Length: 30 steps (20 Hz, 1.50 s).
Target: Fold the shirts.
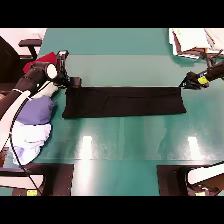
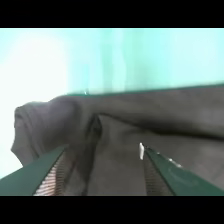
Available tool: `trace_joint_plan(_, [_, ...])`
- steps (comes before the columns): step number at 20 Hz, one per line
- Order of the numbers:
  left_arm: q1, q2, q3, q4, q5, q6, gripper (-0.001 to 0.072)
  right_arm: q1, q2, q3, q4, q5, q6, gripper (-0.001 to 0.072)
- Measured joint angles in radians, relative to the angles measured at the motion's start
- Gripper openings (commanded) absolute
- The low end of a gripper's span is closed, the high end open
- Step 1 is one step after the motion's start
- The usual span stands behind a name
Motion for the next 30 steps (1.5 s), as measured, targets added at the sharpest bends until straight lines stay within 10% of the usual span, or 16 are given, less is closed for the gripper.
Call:
trace_joint_plan(1, [0.003, -0.002, 0.015, -0.004, -0.013, 0.002, 0.0533, -0.024, -0.004, 0.002, 0.019, 0.018, -0.010, 0.0590])
trace_joint_plan(3, [0.008, -0.004, 0.037, -0.036, -0.049, 0.023, 0.0177, -0.077, -0.008, -0.017, 0.052, 0.053, -0.021, 0.0590])
trace_joint_plan(5, [0.006, -0.004, 0.049, -0.098, -0.065, 0.059, 0.0023, -0.133, -0.011, -0.068, 0.070, 0.069, -0.028, 0.0588])
trace_joint_plan(13, [-0.114, -0.021, 0.061, -0.290, 0.001, 0.130, 0.0023, -0.183, -0.031, -0.292, 0.199, -0.019, -0.087, 0.0476])
trace_joint_plan(16, [-0.180, -0.051, 0.061, -0.332, 0.043, 0.130, 0.0022, -0.121, -0.067, -0.298, 0.224, -0.046, -0.098, 0.0018])
trace_joint_plan(30, [-0.349, -0.392, 0.373, -0.484, 0.061, 0.107, 0.0022, 0.134, 0.155, 0.093, 0.343, 0.023, -0.064, 0.0014])
